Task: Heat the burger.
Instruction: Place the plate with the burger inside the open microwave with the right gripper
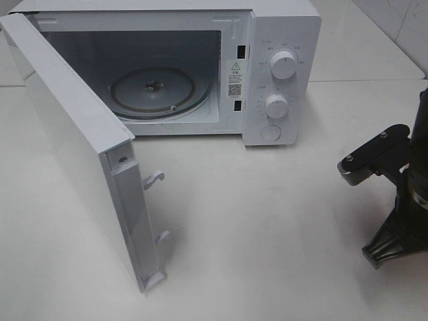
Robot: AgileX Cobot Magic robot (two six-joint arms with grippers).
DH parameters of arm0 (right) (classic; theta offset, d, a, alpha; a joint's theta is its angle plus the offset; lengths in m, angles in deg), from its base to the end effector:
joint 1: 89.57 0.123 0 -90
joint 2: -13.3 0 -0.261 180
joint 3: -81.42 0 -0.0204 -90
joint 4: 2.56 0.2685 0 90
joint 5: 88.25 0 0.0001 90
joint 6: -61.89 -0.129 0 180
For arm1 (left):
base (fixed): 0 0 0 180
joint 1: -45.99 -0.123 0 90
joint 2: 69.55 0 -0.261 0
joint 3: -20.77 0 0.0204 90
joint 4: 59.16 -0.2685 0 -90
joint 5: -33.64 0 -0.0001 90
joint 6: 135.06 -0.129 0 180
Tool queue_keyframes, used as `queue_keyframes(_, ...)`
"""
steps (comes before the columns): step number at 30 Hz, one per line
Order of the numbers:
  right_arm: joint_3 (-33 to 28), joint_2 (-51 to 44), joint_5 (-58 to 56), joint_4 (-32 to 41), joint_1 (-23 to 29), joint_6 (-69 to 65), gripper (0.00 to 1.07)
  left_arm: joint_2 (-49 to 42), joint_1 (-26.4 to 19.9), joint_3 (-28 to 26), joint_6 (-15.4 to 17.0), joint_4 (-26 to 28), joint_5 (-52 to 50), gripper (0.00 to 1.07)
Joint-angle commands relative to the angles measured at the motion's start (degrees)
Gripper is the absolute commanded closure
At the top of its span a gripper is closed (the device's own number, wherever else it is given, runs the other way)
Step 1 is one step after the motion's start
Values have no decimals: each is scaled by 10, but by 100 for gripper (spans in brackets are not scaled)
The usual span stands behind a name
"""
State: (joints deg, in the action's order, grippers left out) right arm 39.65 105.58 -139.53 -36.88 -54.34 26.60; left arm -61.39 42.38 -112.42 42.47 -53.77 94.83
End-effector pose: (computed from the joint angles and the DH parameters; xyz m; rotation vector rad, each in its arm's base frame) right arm 0.2105 0.0792 0.0959 -0.5780 2.8358 -0.6132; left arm 0.0658 -0.0065 0.2743 -0.0140 2.0241 -0.0451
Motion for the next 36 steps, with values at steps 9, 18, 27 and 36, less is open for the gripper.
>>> queue_keyframes(9,-26,-75,-46,-26,96,38,107,-10,2,1,-1,2,1,9)
queue_keyframes(18,-26,-105,-57,-25,190,86,107,-10,2,1,-1,2,1,9)
queue_keyframes(27,-26,-107,-47,-28,260,139,107,-10,2,1,-1,2,1,9)
queue_keyframes(36,-25,-107,-40,-39,311,196,107,-10,2,1,-1,2,1,9)
